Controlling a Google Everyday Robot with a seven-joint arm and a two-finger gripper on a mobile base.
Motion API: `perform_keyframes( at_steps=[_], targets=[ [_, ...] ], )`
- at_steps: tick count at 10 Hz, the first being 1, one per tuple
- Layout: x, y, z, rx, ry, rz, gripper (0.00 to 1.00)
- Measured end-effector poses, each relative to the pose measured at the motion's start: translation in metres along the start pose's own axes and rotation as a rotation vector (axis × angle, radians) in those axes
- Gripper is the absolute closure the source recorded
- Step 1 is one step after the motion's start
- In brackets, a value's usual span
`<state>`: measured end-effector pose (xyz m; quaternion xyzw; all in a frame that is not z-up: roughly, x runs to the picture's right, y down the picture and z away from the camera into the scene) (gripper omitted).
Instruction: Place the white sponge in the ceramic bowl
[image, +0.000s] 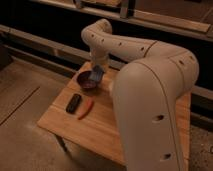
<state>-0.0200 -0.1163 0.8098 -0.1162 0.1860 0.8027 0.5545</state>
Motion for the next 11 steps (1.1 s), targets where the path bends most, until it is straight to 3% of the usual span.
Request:
perform_keyframes(
  at_steps=[2, 5, 8, 11],
  targets=[
    [-0.035, 0.006, -0.007, 0.004, -0.05, 0.007, 1.0],
    [-0.062, 0.027, -0.002, 0.005, -0.078, -0.022, 1.0],
    [-0.062, 0.057, 0.023, -0.013, -0.038, -0.052, 1.0],
    [-0.037, 0.095, 0.049, -0.05, 0.044, -0.084, 1.0]
  ],
)
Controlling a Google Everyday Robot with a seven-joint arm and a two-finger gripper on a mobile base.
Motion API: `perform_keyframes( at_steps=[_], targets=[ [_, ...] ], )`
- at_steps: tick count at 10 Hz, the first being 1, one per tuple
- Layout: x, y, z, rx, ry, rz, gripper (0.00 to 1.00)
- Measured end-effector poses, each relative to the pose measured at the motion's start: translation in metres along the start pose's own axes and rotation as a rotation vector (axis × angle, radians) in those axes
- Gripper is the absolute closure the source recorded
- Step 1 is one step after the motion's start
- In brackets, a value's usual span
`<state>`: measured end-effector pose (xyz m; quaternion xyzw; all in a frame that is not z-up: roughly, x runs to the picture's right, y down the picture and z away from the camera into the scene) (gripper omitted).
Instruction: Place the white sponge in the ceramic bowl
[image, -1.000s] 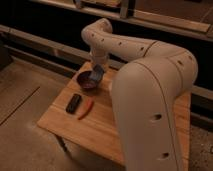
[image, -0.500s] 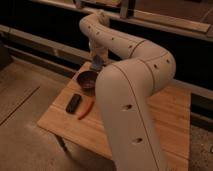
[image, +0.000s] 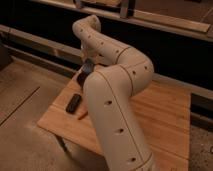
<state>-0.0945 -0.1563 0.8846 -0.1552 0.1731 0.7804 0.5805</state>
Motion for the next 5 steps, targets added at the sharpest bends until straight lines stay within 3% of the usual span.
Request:
perform_keyframes(
  at_steps=[2, 5],
  targets=[
    [0.013, 0.018, 0.01, -0.033, 0.049, -0.007, 1.0],
    [0.014, 0.006, 0.013, -0.022, 0.062, 0.015, 1.0]
  ],
)
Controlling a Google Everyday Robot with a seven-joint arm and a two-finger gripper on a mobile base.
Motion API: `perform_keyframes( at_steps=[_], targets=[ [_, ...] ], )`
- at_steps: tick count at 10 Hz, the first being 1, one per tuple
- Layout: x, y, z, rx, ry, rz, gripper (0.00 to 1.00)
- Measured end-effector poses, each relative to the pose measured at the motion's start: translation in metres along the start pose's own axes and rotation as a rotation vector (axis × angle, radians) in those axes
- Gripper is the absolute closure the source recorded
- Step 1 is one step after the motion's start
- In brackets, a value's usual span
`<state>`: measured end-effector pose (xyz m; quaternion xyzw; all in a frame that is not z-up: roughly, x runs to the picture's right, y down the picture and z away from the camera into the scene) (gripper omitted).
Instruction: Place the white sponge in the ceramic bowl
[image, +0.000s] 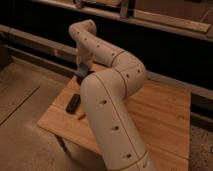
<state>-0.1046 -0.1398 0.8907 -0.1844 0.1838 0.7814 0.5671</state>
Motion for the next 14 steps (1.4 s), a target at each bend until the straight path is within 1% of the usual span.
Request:
perform_keyframes(
  at_steps=[2, 3, 5, 7, 10, 12, 14],
  targets=[
    [-0.007, -0.035, -0.005, 0.061, -0.027, 0.041, 1.0],
    [-0.009, -0.044, -0.009, 0.077, -0.044, 0.05, 1.0],
    [-0.007, -0.054, -0.014, 0.099, -0.072, 0.058, 1.0],
    [-0.006, -0.054, -0.011, 0.106, -0.081, 0.065, 1.0],
    [0.0, -0.038, 0.017, 0.135, -0.047, 0.049, 1.0],
    [0.001, -0.031, 0.031, 0.153, -0.026, 0.038, 1.0],
    [0.001, -0.026, 0.038, 0.153, -0.01, 0.039, 1.0]
  ],
)
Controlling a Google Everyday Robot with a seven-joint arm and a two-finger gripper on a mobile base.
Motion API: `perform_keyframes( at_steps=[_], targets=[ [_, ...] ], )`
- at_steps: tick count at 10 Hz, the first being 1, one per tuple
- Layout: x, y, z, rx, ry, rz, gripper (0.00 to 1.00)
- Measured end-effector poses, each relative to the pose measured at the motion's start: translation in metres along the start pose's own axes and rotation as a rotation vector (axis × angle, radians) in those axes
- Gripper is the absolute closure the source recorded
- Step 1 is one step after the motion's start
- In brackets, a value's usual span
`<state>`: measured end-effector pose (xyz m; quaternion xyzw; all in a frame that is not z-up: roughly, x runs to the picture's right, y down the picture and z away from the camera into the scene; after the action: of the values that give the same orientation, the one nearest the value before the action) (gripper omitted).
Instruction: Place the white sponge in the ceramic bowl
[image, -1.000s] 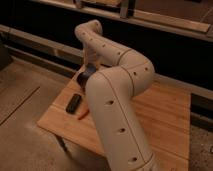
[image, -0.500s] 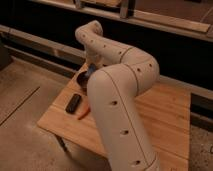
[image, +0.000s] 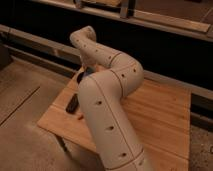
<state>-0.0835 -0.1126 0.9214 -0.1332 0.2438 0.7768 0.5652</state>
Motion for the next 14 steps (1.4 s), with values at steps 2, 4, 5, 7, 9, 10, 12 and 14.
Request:
perform_keyframes(
  at_steps=[2, 4, 5, 7, 9, 10, 12, 14],
  targets=[
    [0.003, 0.006, 0.003, -0.009, 0.024, 0.006, 1.0],
    [0.009, 0.009, 0.004, -0.009, 0.04, 0.006, 1.0],
    [0.011, 0.008, 0.004, -0.003, 0.044, 0.009, 1.0],
    [0.014, 0.007, 0.002, 0.005, 0.045, 0.012, 1.0],
    [0.017, 0.003, 0.001, 0.016, 0.051, 0.024, 0.92],
    [0.019, 0.0, 0.0, 0.019, 0.056, 0.032, 0.82],
    [0.02, -0.003, -0.001, 0.024, 0.064, 0.045, 0.6],
    [0.021, -0.004, -0.001, 0.024, 0.07, 0.049, 0.42]
  ],
)
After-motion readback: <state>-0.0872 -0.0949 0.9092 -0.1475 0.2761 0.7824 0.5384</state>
